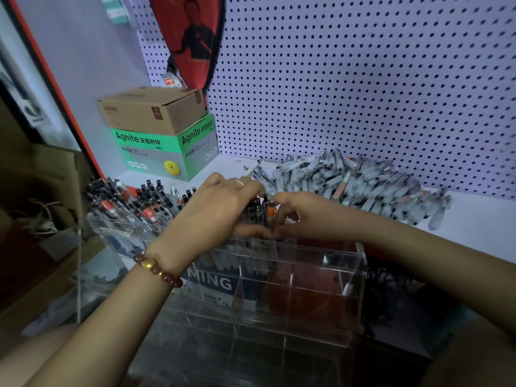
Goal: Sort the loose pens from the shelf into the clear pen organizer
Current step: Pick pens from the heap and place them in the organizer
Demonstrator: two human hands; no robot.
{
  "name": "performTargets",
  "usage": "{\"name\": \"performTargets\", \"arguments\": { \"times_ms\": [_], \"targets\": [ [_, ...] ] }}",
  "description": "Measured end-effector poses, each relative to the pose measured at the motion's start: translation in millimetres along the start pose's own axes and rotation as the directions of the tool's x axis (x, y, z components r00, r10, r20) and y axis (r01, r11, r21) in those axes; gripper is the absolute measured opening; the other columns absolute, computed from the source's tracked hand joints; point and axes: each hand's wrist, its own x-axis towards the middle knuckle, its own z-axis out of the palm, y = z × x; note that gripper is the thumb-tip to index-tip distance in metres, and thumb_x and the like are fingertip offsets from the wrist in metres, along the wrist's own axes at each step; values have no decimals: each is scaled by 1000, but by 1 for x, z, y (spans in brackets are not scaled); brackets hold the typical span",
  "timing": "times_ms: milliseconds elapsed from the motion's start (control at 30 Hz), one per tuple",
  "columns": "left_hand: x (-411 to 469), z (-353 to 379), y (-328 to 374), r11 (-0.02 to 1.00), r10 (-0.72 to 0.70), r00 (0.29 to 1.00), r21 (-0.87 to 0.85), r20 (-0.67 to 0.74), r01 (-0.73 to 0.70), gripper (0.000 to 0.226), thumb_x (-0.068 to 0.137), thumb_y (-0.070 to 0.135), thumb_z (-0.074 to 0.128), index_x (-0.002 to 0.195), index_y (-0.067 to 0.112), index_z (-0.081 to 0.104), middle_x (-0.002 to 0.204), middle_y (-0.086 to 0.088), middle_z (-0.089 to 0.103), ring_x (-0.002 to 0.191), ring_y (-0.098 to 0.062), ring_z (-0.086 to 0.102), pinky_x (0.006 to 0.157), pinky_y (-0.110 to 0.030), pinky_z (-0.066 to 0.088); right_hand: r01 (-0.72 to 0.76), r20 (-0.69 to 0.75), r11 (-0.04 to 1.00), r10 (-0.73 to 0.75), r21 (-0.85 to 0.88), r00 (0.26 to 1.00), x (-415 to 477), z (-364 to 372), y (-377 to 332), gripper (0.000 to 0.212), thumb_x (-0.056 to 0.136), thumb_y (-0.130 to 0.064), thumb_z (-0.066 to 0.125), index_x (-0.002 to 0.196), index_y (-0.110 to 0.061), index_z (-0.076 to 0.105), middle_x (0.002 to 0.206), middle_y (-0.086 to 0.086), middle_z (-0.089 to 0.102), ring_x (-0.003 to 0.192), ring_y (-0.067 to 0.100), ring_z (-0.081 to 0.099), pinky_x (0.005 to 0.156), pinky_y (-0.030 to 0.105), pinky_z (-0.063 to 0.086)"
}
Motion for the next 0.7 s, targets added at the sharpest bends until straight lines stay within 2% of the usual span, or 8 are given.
{"name": "performTargets", "arguments": {
  "times_ms": [67, 133, 233, 333, 433, 533, 600, 700],
  "targets": [
    [-1, 0, 2, 1000, -31, 999, -3, -14, 31, 65, 74, 68, 44, 115, 18, 54, 107, 1, 64, 90, -20, 62, 82, -34, 36, 42, -26, 997, -44, -59, 999, -2, 2, 0, 12, 89, -23, 64, 97, -17, 57, 98, -3, 70, 89, 13, 65, 82, 34, 52],
    [-2, 1, 4, 999, -25, 998, 30, -49, 26, 56, 83, 63, 40, 116, 20, 53, 111, 2, 63, 93, -19, 62, 85, -35, 35, 48, -67, 997, -53, -66, 996, -3, 6, -2, 11, 90, -28, 62, 88, -22, 53, 94, -4, 70, 82, 9, 63, 79, 31, 52],
    [-3, 3, 7, 999, -23, 997, 44, -72, 26, 40, 87, 51, 37, 109, 22, 55, 107, 5, 63, 91, -18, 62, 87, -35, 31, 18, -166, 993, -37, -117, 985, -2, 13, 1, 24, 88, -41, 61, 88, -18, 59, 83, -13, 64, 69, -3, 49, 85, 31, 36],
    [-1, -1, 10, 998, -56, 995, -18, -87, 54, 37, 86, 52, 36, 103, 24, 54, 98, 11, 60, 82, -16, 58, 87, -31, 29, 8, -201, 999, -19, -53, 979, 1, 16, -4, 16, 85, -38, 67, 91, -27, 58, 88, -11, 68, 77, 1, 52, 94, 34, 29],
    [2, -1, 13, 992, -114, 986, -73, -122, 105, 37, 85, 57, 40, 98, 24, 52, 80, 17, 48, 74, -17, 53, 83, -25, 25, 2, -176, 999, -8, -32, 984, 6, 18, -11, 28, 81, -29, 73, 105, -21, 60, 87, -9, 64, 81, 8, 55, 90, 34, 35],
    [3, 1, 12, 981, -168, 981, -110, -97, 157, 27, 87, 47, 57, 95, 21, 52, 63, 16, 40, 70, -17, 46, 78, -23, 23, 0, -140, 1000, -1, -9, 990, 8, 15, -12, 19, 81, -23, 73, 92, -20, 58, 78, -10, 56, 69, 1, 47, 76, 30, 36],
    [3, 2, 11, 980, -168, 982, -127, -91, 156, 25, 86, 44, 59, 91, 20, 53, 63, 14, 43, 67, -17, 45, 76, -24, 27, -5, -108, 1000, 6, 12, 994, 8, 12, -12, 19, 80, -20, 73, 94, -14, 62, 80, -4, 60, 69, 4, 50, 74, 31, 42],
    [4, -2, 9, 978, -150, 987, -153, -61, 139, 28, 84, 48, 54, 88, 20, 56, 77, 5, 59, 72, -21, 54, 60, -18, 26, -5, -39, 999, 6, 36, 999, 9, 7, -13, 21, 81, -13, 68, 101, -11, 62, 85, 7, 65, 78, 20, 60, 76, 38, 50]
  ]
}}
